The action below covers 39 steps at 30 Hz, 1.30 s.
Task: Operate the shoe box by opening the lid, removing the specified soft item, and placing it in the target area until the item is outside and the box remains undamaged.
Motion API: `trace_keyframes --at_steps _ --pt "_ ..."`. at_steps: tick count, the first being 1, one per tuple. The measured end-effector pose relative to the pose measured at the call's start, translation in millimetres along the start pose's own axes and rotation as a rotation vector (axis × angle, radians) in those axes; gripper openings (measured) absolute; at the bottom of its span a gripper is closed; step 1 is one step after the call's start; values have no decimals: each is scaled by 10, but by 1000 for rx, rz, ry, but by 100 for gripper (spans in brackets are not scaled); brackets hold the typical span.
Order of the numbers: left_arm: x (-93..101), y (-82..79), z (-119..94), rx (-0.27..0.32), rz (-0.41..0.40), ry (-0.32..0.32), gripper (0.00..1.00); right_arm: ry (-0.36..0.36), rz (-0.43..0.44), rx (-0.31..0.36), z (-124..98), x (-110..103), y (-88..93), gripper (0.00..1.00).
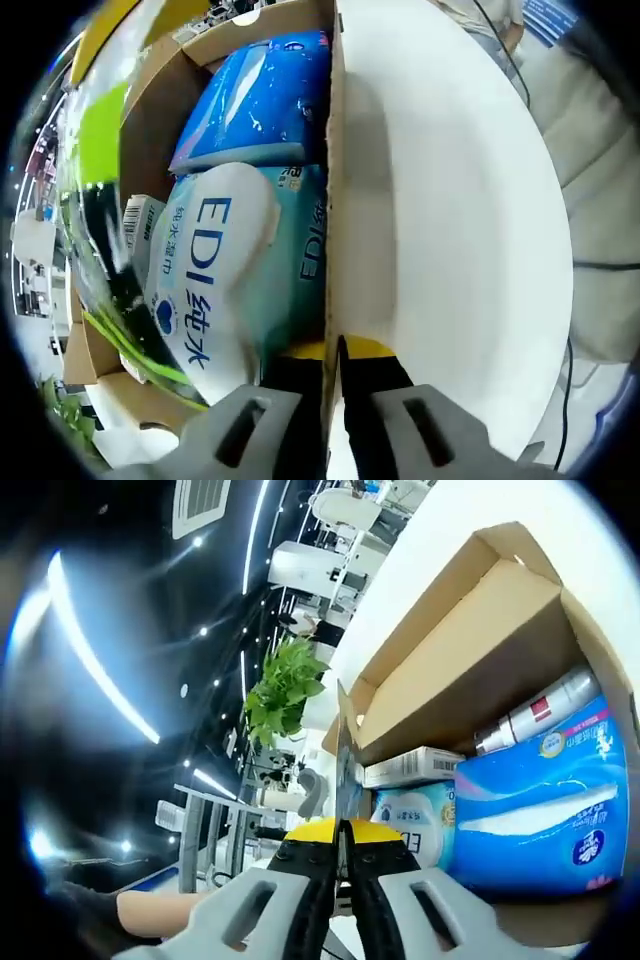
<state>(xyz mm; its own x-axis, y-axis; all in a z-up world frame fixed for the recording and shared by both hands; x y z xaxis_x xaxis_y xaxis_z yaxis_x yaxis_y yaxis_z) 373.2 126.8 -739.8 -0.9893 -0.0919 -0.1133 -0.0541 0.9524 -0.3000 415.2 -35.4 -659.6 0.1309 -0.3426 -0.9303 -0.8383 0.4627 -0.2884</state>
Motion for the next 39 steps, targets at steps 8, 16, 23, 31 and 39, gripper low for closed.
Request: trace_keyframes --at_steps 8,16,23,31,39 --pt "0 11 3 0 0 0 1 -24 -2 43 -144 -112 -38 0" --pt "2 15 5 0 0 0 1 -29 9 54 -266 -157 -62 0" --pt "-1 16 7 0 4 3 1 -7 -16 41 -307 -151 -25 0" --pt "0 13 10 2 4 1 1 -27 4 42 -470 -168 -58 0" --pt "-5 15 8 1 3 3 1 -54 46 56 -639 -175 -118 0"
Point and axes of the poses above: the point that each gripper's makers call its tool centre point, and the gripper's own axes: z roughly forward along the fingers, x roughly to its right, y roughly out of its underside, the point moved 8 cm from there along -z, roughly backward along the fingers, and after that the axes turned 7 degrees about x, right-handed, at the moved point
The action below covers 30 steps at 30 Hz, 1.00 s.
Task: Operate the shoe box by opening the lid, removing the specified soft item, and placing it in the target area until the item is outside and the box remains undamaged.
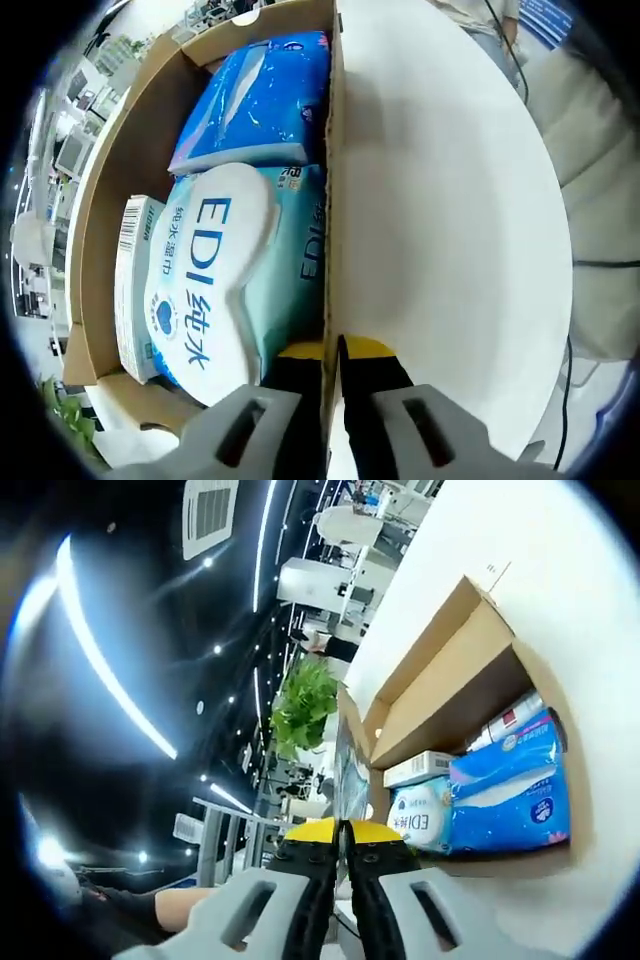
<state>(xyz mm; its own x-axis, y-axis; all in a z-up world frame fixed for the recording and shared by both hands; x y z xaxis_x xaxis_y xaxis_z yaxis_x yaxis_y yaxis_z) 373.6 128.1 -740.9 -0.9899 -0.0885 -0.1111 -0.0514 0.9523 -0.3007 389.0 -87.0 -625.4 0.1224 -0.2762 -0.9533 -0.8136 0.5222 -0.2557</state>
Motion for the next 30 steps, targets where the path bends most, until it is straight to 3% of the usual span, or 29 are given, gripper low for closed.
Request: trace_keyframes --at_steps 12,20,30 --pt "0 2 -1 1 0 1 1 -21 22 15 -216 -113 -113 0" --pt "3 4 -1 2 -2 1 1 -48 32 -9 -414 -84 -318 0" --pt "2 9 -1 2 -6 2 1 -53 49 22 -733 -64 -545 0"
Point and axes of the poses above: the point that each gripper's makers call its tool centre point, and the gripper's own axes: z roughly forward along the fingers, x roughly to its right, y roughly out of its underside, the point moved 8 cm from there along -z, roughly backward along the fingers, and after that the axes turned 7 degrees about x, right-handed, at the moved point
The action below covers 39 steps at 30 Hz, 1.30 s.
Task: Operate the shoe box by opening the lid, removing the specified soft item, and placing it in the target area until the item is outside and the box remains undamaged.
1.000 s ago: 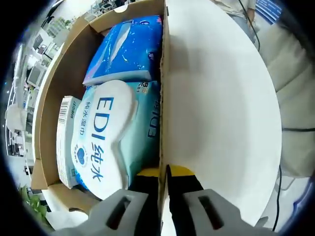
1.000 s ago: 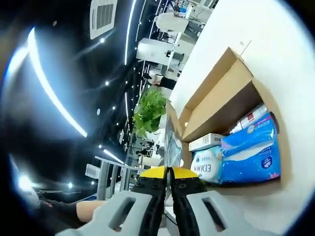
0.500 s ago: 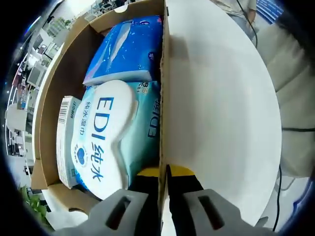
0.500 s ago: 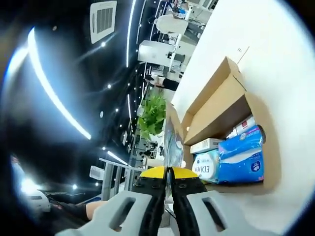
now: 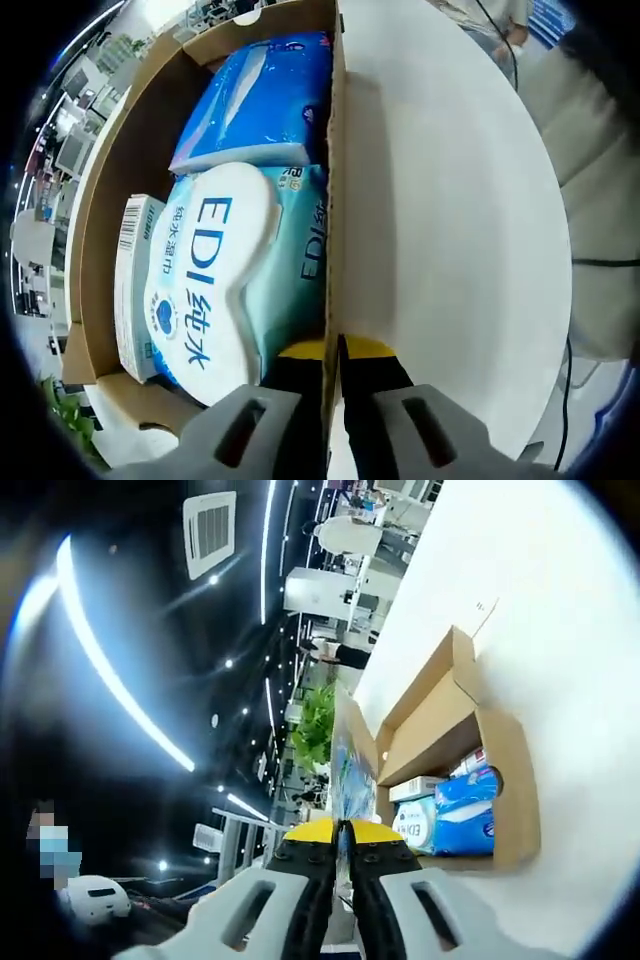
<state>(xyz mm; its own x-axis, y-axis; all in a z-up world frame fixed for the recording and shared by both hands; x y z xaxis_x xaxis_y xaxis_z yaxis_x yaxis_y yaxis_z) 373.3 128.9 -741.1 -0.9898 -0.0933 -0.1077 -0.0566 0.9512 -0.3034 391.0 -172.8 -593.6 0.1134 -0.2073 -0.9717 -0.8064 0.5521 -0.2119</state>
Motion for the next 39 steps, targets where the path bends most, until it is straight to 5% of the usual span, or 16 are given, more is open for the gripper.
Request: trace_keyframes --at_steps 22,39 --pt "2 2 -3 2 -1 3 1 80 -80 50 -483 44 -414 0" --pt "-2 1 -6 1 -2 9 1 176 -126 54 -689 -141 -330 0"
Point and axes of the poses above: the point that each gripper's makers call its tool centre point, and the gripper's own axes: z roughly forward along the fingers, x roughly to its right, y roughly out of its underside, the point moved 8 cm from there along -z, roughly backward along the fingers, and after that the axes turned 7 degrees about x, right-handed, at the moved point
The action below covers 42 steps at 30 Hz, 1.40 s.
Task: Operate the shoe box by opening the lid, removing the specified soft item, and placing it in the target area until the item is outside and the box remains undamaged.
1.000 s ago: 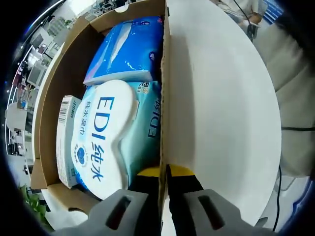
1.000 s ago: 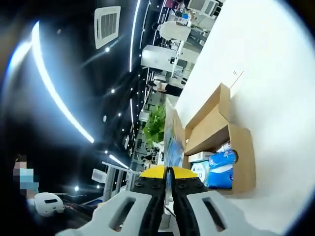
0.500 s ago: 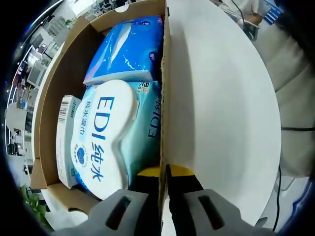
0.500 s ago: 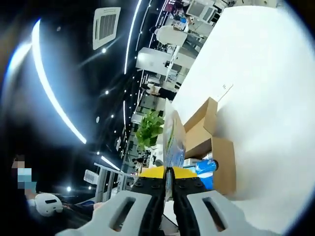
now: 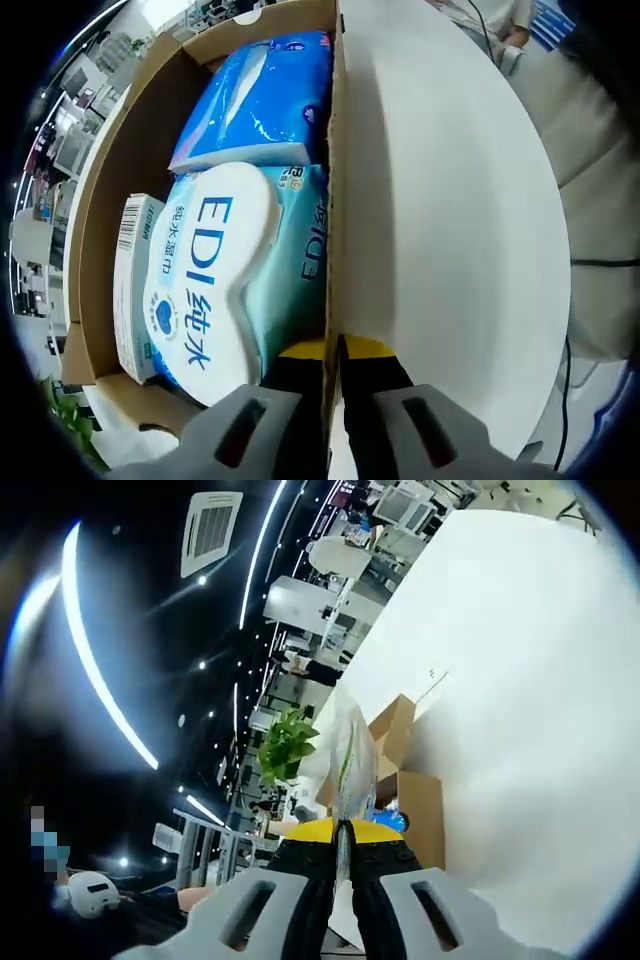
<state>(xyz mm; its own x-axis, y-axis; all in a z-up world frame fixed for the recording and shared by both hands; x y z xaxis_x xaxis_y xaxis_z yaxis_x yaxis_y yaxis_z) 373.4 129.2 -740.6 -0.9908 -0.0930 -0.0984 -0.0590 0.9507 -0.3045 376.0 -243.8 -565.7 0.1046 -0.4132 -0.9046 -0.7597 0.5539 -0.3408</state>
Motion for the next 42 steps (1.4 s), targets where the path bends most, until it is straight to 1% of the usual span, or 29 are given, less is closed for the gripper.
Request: trace_keyframes --at_steps 6,8,9,10,11,15,17,24,25,28,30,34,37,40,42 --pt "6 4 1 1 4 -4 1 37 -9 -8 -27 65 -71 0" --pt "3 2 3 0 2 -2 1 62 -18 -27 -21 88 -65 0" --pt "3 2 3 0 2 -1 1 95 -40 -48 -18 128 -63 0" --pt "4 2 2 0 3 -1 1 106 -60 -62 -11 145 -56 0" --pt "4 3 4 0 3 -2 1 125 -65 -75 5 172 -47 0" --pt "3 3 8 0 3 -3 1 151 -77 -110 55 248 -5 0" --pt "1 2 7 0 3 -2 1 163 -86 -114 72 268 13 0" --pt "-1 2 7 0 4 -1 1 197 -111 -145 180 436 -22 0" --pt "0 2 7 0 5 -2 1 216 -124 -153 207 486 -32 0" --pt "0 4 7 0 4 -1 1 239 -141 -167 243 555 -37 0" --pt "1 3 5 0 4 -1 1 255 -150 -162 263 609 -48 0" --pt "0 4 7 -1 3 -3 1 251 -145 -134 312 664 -32 0" --pt "-1 4 7 -1 2 -1 1 268 -135 -140 359 726 3 0" --pt "3 0 -3 -2 1 0 1 285 -145 -143 389 856 -21 0" --pt "2 2 2 -2 -1 -1 1 292 -124 -150 407 939 10 0"
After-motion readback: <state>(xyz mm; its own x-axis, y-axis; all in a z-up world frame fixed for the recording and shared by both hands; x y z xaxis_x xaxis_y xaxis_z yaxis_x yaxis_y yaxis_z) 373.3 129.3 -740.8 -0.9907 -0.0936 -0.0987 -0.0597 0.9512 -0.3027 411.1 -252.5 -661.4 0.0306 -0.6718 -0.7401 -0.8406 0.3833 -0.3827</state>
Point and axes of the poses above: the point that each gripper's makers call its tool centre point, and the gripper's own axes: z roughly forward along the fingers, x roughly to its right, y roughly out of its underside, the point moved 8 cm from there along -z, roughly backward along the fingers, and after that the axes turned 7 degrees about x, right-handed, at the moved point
